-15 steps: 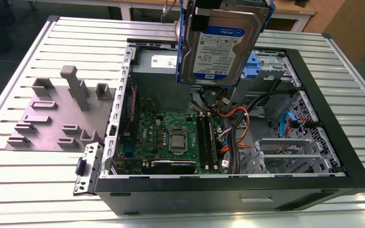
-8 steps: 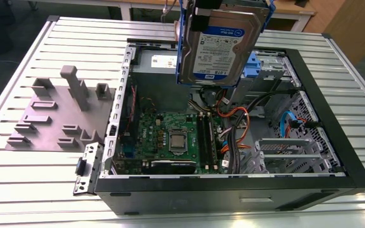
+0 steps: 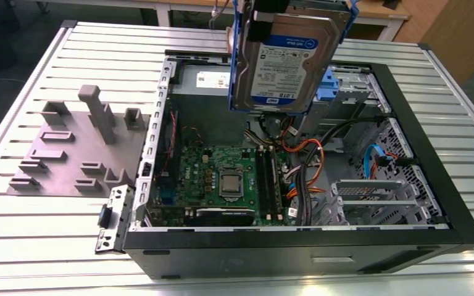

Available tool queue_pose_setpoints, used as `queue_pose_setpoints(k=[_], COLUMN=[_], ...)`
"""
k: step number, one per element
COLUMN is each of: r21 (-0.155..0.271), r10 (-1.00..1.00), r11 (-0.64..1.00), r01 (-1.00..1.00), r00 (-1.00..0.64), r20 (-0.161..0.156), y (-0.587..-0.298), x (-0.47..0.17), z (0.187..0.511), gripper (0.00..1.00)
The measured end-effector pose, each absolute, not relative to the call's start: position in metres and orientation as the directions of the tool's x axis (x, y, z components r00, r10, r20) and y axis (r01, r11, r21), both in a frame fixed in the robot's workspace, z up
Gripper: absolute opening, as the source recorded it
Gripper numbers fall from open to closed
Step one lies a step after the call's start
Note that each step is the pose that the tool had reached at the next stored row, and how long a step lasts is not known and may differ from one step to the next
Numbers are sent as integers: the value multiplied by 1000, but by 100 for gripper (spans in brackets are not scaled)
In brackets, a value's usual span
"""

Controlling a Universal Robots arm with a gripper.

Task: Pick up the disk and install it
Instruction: 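Insert the disk into the insertion slot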

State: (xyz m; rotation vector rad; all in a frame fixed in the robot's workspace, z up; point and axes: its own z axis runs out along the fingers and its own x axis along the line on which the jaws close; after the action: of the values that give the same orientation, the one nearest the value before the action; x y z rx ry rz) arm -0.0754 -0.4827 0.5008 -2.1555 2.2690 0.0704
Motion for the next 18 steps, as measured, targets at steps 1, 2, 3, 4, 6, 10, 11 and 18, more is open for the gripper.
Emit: queue_pose_setpoints(k=[1, 2, 3, 4, 6, 10, 11, 18], r21=[25, 25, 25, 25, 25, 25, 25, 25], r10=[-998, -998, -998, -998, -998, -998, -998, -998], r11=[51, 51, 51, 51, 51, 51, 51, 51], r01=[-998, -998, -998, -998, -998, -998, -998, -998], r00=[-52, -52, -52, -52, -52, -52, -52, -52], r20=[-39, -39, -39, -39, -39, -39, -39, -39], y=[-483, -483, -484, -484, -484, -485, -486, -488], x=[-75, -75, -75, -75, -75, -75, -75, -75], z=[501, 501, 501, 501, 501, 501, 501, 501], gripper=[36, 36, 36, 36, 36, 36, 36, 36])
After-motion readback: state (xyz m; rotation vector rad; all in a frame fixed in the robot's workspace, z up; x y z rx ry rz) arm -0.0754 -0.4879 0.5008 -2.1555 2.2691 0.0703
